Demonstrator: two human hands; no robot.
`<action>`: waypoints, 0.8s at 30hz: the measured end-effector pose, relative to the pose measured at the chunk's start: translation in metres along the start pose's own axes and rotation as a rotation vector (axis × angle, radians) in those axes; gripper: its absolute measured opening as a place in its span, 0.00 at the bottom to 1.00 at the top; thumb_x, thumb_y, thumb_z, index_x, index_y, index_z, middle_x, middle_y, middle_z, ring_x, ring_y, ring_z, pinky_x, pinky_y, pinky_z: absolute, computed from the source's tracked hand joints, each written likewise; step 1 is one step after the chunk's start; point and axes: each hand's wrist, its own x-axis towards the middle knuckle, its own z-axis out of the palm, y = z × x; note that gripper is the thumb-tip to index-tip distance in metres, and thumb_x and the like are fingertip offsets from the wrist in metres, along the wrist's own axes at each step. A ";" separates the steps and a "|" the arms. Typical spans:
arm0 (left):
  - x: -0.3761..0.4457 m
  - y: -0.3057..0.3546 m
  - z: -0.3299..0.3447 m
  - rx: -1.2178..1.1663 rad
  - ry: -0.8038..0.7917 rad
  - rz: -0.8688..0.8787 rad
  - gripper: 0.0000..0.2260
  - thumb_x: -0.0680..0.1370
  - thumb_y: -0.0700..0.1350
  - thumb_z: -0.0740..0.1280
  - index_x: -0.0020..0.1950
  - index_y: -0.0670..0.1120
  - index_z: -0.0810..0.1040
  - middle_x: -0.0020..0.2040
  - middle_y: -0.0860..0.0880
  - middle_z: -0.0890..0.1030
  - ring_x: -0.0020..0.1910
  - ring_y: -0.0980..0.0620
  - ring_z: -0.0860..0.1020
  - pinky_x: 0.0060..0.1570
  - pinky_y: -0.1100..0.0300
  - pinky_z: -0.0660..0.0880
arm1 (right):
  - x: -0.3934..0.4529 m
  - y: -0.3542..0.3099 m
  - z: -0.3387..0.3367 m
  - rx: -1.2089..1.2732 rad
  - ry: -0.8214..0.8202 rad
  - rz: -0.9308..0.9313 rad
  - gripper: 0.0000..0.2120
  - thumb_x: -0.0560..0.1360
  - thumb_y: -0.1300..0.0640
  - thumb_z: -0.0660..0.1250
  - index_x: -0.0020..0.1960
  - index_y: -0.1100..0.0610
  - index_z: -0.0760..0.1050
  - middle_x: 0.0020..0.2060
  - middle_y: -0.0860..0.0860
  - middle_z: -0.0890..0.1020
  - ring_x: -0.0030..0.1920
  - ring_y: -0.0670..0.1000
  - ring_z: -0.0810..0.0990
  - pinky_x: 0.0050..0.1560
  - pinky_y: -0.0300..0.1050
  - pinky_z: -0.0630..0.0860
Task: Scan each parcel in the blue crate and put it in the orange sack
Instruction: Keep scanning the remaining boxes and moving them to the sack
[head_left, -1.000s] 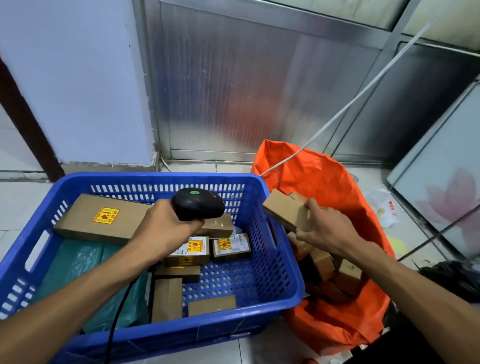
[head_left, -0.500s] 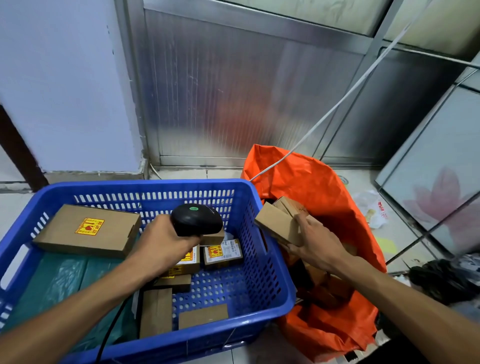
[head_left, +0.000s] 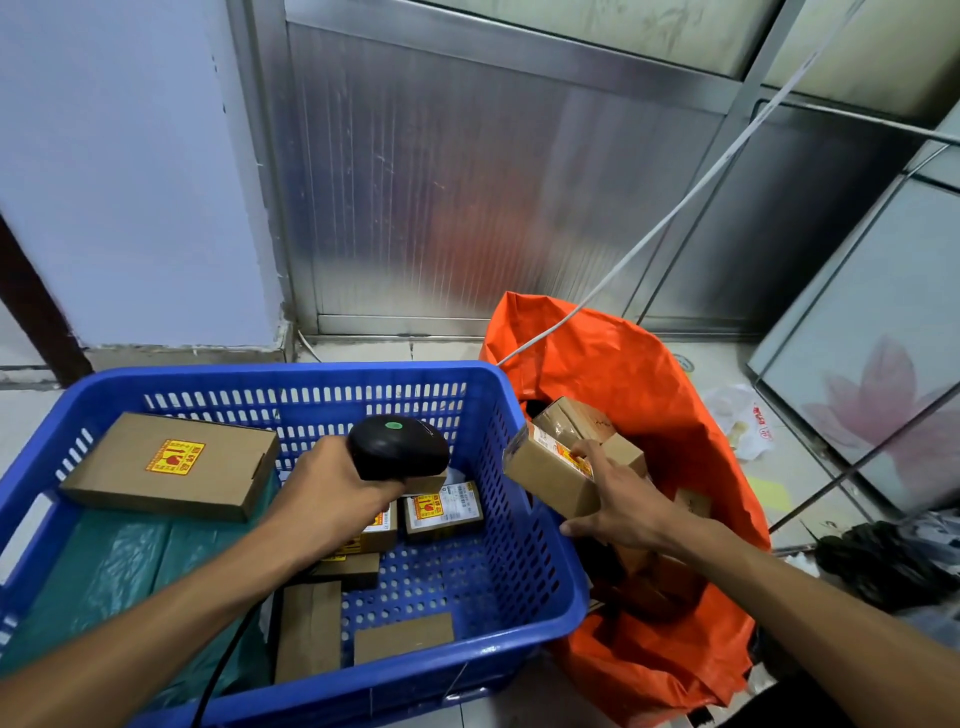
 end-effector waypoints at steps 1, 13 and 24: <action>-0.001 0.001 0.000 0.001 -0.001 0.001 0.10 0.71 0.44 0.77 0.39 0.55 0.77 0.33 0.47 0.83 0.36 0.49 0.82 0.41 0.49 0.81 | 0.001 0.000 0.000 -0.011 0.000 0.009 0.48 0.66 0.42 0.79 0.75 0.44 0.51 0.68 0.55 0.71 0.64 0.55 0.70 0.61 0.55 0.71; -0.002 0.001 -0.002 -0.017 -0.005 -0.001 0.10 0.70 0.46 0.78 0.39 0.55 0.77 0.35 0.46 0.84 0.39 0.47 0.83 0.44 0.45 0.83 | 0.018 -0.020 0.003 -0.191 0.036 0.015 0.59 0.61 0.36 0.79 0.79 0.52 0.51 0.68 0.52 0.62 0.69 0.54 0.62 0.68 0.55 0.70; 0.005 -0.007 -0.004 0.003 -0.008 0.000 0.07 0.72 0.42 0.76 0.44 0.51 0.80 0.37 0.44 0.84 0.38 0.48 0.83 0.42 0.45 0.83 | 0.029 -0.056 0.005 -0.156 0.205 -0.176 0.50 0.62 0.44 0.80 0.74 0.45 0.54 0.61 0.51 0.67 0.63 0.54 0.69 0.57 0.54 0.76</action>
